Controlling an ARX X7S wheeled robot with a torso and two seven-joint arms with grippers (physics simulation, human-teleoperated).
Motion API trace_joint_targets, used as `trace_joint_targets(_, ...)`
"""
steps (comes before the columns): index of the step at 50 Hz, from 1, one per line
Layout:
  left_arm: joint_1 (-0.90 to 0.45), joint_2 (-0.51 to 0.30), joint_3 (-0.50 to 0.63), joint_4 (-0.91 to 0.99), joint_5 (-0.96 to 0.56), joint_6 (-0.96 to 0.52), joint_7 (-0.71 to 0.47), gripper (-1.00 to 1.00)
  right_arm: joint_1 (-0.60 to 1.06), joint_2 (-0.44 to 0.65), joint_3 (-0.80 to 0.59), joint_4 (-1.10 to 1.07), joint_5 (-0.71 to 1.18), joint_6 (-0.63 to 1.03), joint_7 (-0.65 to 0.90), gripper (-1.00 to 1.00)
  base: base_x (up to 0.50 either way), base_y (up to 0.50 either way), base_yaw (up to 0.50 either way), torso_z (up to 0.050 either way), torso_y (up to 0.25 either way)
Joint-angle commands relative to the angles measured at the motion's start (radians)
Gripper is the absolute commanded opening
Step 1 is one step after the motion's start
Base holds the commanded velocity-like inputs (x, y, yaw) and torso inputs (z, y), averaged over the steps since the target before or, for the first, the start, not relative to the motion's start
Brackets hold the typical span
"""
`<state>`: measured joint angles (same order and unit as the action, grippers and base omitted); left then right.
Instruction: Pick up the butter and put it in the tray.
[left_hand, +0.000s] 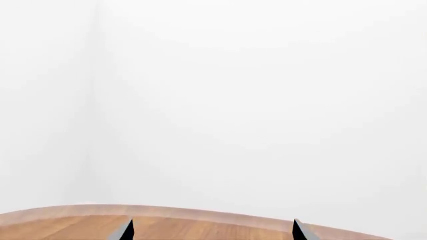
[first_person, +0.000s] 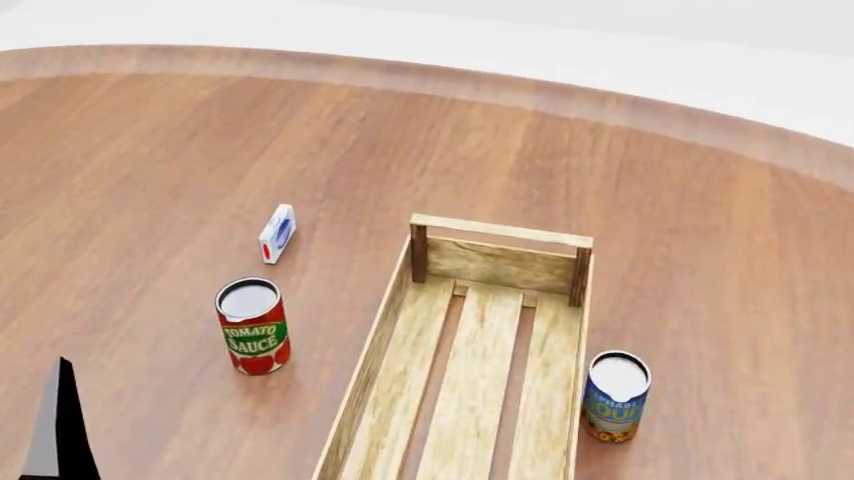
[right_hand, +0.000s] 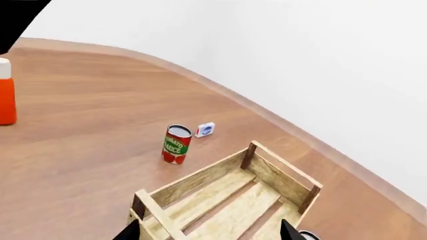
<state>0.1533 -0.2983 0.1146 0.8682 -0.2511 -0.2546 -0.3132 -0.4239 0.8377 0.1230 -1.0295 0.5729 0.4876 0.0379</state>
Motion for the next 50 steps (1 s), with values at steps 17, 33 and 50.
trace_joint_targets(17,0.000,-0.015,0.023,-0.012,0.006,0.016,-0.021,1.00,-0.333,0.342,0.170,-0.010,0.062,-0.010,-0.114,1.00,0.00,0.00,0.00,0.000,0.000)
trace_joint_targets(33,-0.003,-0.024,0.028,-0.020,0.001,0.021,-0.031,1.00,-0.169,0.479,0.049,0.064,0.209,0.092,-0.140,1.00,0.00,0.00,0.00,0.000,0.000)
trace_joint_targets(50,-0.003,-0.032,0.048,-0.028,0.009,0.027,-0.039,1.00,0.265,0.470,-0.238,0.119,0.283,0.321,-0.220,1.00,0.00,0.00,0.00,0.000,0.000)
